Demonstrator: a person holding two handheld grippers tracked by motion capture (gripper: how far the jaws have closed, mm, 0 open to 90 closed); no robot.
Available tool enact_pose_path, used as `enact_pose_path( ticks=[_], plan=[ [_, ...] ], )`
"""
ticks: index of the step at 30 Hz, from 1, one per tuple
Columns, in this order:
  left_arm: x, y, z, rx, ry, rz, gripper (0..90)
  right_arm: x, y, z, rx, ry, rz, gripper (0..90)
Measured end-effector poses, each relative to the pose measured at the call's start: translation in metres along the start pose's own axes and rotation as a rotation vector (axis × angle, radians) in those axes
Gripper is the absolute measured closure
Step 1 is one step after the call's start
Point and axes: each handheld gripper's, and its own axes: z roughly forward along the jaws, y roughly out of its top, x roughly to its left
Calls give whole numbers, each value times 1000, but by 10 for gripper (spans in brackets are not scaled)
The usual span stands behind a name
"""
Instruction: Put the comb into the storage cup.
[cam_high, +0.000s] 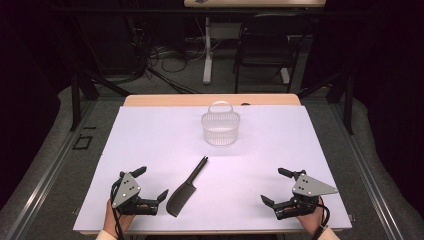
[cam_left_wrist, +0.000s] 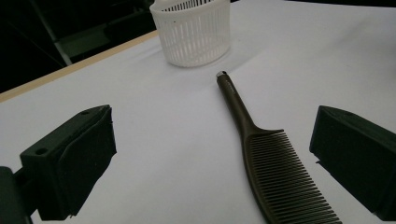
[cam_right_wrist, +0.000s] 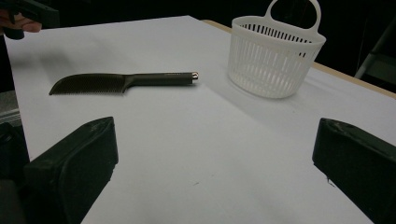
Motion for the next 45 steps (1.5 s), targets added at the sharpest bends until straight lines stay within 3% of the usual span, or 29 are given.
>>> enact_pose_path(
  ticks=[12, 23, 35, 45],
  plan=[
    [-1, 11, 19, 19, -33, 25, 4, 0, 0, 1, 13, -4, 3, 0],
    [1, 20, 37, 74, -31, 28, 11, 0, -1, 1, 16, -5, 1, 0],
    [4, 27, 54, 100, -21, 29, 4, 0, -1, 2, 20, -4, 2, 0],
    [3, 34, 69, 120, -40, 38, 0, -1, -1, 2, 23, -3, 1, 0]
  ],
)
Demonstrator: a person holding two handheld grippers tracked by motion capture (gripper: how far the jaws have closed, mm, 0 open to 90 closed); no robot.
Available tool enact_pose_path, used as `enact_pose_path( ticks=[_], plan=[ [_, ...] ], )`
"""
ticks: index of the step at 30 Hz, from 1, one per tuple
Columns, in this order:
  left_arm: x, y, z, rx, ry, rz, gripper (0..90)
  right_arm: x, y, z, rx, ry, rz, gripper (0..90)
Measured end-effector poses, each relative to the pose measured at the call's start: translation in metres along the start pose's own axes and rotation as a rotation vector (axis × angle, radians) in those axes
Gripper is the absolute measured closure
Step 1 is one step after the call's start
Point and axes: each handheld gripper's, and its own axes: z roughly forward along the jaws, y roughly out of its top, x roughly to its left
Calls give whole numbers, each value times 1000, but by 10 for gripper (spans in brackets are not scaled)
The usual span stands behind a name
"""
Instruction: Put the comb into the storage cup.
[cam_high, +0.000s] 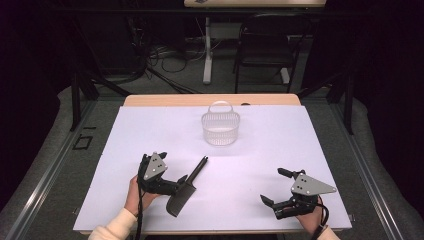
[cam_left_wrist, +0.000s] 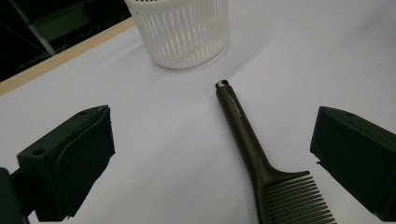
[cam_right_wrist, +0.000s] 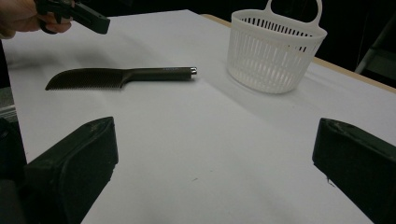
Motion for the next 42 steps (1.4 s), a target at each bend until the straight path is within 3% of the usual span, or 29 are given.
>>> enact_pose_path(
  ticks=[8, 13, 23, 30, 34, 42],
  plan=[
    [0, 9, 12, 15, -14, 9, 0, 0, 0, 1, 2, 2, 0, 0],
    [1, 16, 18, 40, 7, 8, 15, -1, 0, 1, 7, 3, 1, 0],
    [3, 29, 31, 68, -12, 28, 166, 0, 0, 1, 7, 2, 3, 0],
    [-1, 36, 45, 98, -72, 56, 361, -1, -1, 1, 6, 3, 6, 0],
    [-2, 39, 53, 120, -96, 65, 556, -1, -1, 1, 11, 5, 6, 0],
    [0, 43, 71, 174, -133, 53, 745, -1, -1, 1, 12, 4, 9, 0]
  ],
)
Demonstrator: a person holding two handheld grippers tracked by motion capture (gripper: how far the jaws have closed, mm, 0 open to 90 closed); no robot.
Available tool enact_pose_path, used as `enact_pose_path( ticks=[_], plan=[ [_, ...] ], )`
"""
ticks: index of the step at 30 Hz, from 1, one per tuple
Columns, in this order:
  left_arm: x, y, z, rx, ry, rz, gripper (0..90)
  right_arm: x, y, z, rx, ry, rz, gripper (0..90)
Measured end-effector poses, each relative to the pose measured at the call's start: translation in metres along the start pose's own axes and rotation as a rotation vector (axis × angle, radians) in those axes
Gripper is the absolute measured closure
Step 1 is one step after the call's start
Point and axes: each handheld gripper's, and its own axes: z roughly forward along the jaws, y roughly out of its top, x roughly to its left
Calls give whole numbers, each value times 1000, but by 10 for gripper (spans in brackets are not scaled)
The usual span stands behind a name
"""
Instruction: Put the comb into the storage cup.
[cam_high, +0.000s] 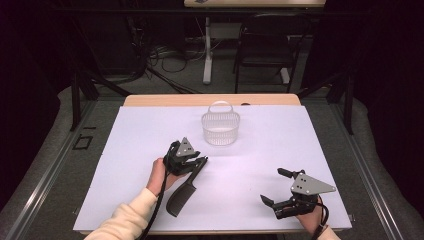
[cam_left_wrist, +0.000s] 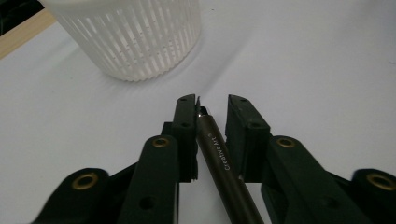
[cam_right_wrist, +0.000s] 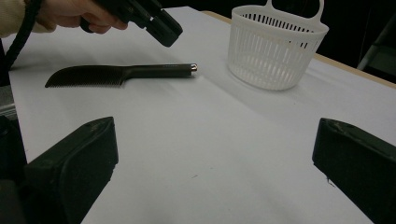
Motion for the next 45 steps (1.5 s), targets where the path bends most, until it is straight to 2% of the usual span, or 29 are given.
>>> enact_pose_path(
  ticks=[4, 7, 12, 15, 25, 35, 45],
  plan=[
    [0, 1, 8, 19, -24, 0, 852, 0, 0, 1, 3, 1, -5, 0],
    [0, 2, 14, 40, -38, 8, 899, 0, 0, 1, 5, 4, -4, 0],
    [0, 5, 22, 68, -56, 15, 900, 0, 0, 1, 8, 4, -3, 0],
    [-1, 7, 26, 86, -62, 33, 900, 0, 0, 1, 11, 4, -3, 0],
    [0, 13, 42, 145, -85, 44, 900, 0, -1, 2, 15, 6, -1, 1],
    [1, 12, 51, 151, -61, 45, 900, 0, -1, 2, 16, 8, -3, 2],
    [6, 10, 52, 166, -43, 37, 900, 0, -1, 2, 19, 9, 0, 3]
  ],
)
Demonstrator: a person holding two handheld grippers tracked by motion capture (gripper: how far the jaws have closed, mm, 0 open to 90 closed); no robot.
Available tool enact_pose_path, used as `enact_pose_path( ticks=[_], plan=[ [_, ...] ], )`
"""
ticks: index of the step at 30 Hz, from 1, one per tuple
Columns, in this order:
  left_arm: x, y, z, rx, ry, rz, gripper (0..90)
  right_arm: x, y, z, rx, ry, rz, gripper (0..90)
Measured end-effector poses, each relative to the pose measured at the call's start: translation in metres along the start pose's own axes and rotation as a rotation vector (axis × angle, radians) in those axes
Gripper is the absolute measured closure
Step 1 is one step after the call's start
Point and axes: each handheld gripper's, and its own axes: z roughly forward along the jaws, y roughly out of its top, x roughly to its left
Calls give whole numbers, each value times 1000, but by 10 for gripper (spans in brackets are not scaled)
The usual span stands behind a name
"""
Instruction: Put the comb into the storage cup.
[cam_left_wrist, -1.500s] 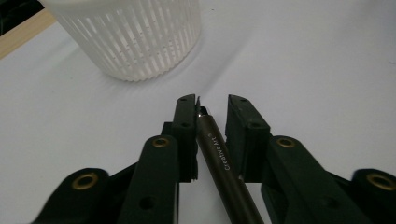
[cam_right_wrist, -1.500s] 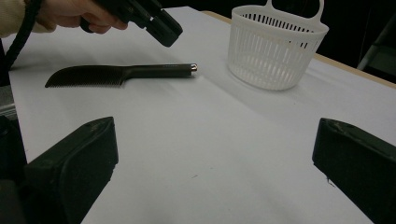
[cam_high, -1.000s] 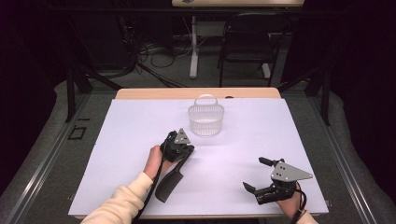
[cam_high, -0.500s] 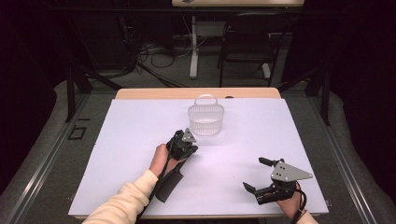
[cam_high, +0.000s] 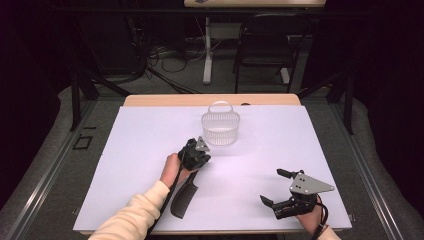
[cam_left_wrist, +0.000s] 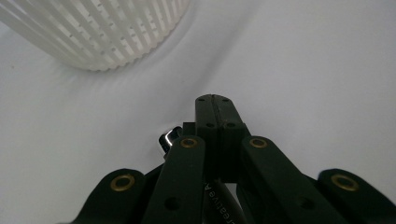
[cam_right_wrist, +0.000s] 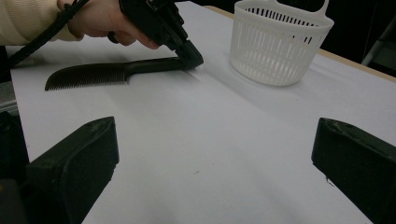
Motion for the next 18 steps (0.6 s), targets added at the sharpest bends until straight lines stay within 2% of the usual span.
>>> enact_pose_path(
  ticks=[10, 18],
  plan=[
    [5, -3, -1, -2, 21, -27, 900, 1, 0, -1, 0, 0, -2, 3],
    [6, -5, -2, 7, 35, -27, 900, 1, 0, -1, 4, -3, -6, 4]
  ],
)
